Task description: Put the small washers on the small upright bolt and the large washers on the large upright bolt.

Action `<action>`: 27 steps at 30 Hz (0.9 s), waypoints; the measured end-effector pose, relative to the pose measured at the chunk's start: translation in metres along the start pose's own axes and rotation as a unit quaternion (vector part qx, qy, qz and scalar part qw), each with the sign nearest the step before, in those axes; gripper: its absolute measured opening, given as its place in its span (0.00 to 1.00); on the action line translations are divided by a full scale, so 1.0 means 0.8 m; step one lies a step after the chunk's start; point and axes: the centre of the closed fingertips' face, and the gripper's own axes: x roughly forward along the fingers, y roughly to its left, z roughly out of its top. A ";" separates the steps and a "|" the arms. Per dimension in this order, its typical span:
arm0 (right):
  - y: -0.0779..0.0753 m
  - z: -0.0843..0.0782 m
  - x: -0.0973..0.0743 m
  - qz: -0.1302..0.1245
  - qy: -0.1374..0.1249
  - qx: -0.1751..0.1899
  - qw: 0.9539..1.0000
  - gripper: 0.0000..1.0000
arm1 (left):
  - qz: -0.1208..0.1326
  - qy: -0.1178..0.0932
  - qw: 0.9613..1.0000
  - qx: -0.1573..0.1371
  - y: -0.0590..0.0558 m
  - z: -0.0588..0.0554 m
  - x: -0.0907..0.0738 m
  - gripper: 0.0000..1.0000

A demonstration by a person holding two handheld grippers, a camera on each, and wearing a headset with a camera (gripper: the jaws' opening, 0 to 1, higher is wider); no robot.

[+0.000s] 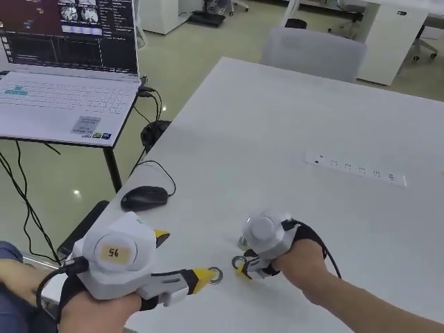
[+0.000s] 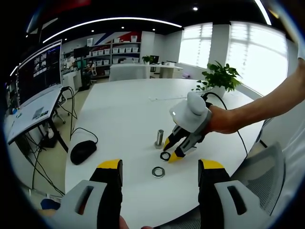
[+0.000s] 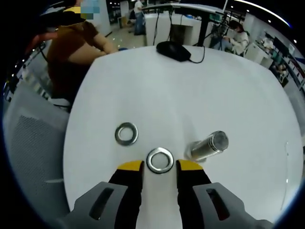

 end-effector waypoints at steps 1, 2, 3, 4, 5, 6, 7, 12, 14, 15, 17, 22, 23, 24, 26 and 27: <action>0.000 0.000 0.001 0.000 -0.001 0.001 1.000 0.29 | 0.000 0.001 1.000 0.000 -0.001 -0.001 0.000 0.63; -0.001 0.000 0.001 0.000 -0.001 0.000 1.000 0.29 | 0.000 0.001 1.000 0.000 -0.001 -0.001 0.000 0.63; -0.001 0.001 0.002 0.000 -0.001 0.000 1.000 0.29 | 0.000 0.001 1.000 0.000 -0.002 -0.001 0.000 0.63; -0.001 0.000 0.001 0.000 0.000 0.000 1.000 0.29 | 0.000 0.000 1.000 -0.001 -0.002 -0.001 0.000 0.63; -0.001 0.000 0.001 0.001 0.000 0.000 1.000 0.29 | 0.000 0.001 1.000 -0.001 -0.002 0.000 -0.001 0.63; 0.000 0.000 0.001 0.001 -0.001 0.000 1.000 0.29 | 0.000 0.001 1.000 -0.001 -0.003 0.000 -0.001 0.63; 0.000 0.000 0.001 0.002 -0.001 -0.001 1.000 0.30 | 0.000 0.001 1.000 0.000 -0.003 -0.001 -0.001 0.63; 0.001 0.000 0.002 0.001 0.001 -0.005 1.000 0.30 | 0.000 0.001 1.000 0.001 -0.003 -0.001 -0.001 0.63; 0.001 0.000 0.001 0.002 0.001 -0.008 1.000 0.29 | 0.000 0.000 1.000 0.000 -0.003 -0.001 -0.002 0.63; 0.000 0.000 0.001 0.000 0.001 -0.007 1.000 0.27 | 0.000 0.000 1.000 0.000 -0.003 -0.001 -0.002 0.63; -0.001 0.000 0.002 0.001 -0.002 -0.006 1.000 0.25 | 0.000 0.000 1.000 0.000 -0.004 0.000 -0.002 0.63; 0.003 -0.002 0.000 0.001 0.002 -0.004 1.000 0.25 | 0.001 -0.001 1.000 0.000 -0.005 0.000 -0.002 0.63; 0.005 -0.004 0.000 0.002 0.004 -0.005 1.000 0.25 | 0.001 -0.002 1.000 0.001 -0.005 0.001 -0.003 0.63; 0.008 -0.006 -0.002 0.004 0.008 -0.008 1.000 0.25 | 0.002 -0.002 1.000 0.001 -0.004 0.001 -0.003 0.63; 0.012 -0.013 -0.006 0.005 0.014 -0.013 1.000 0.24 | 0.003 -0.003 1.000 -0.001 -0.003 0.002 -0.004 0.63; 0.013 -0.015 -0.007 0.006 0.015 -0.014 1.000 0.24 | 0.004 -0.004 1.000 -0.001 -0.003 0.002 -0.005 0.63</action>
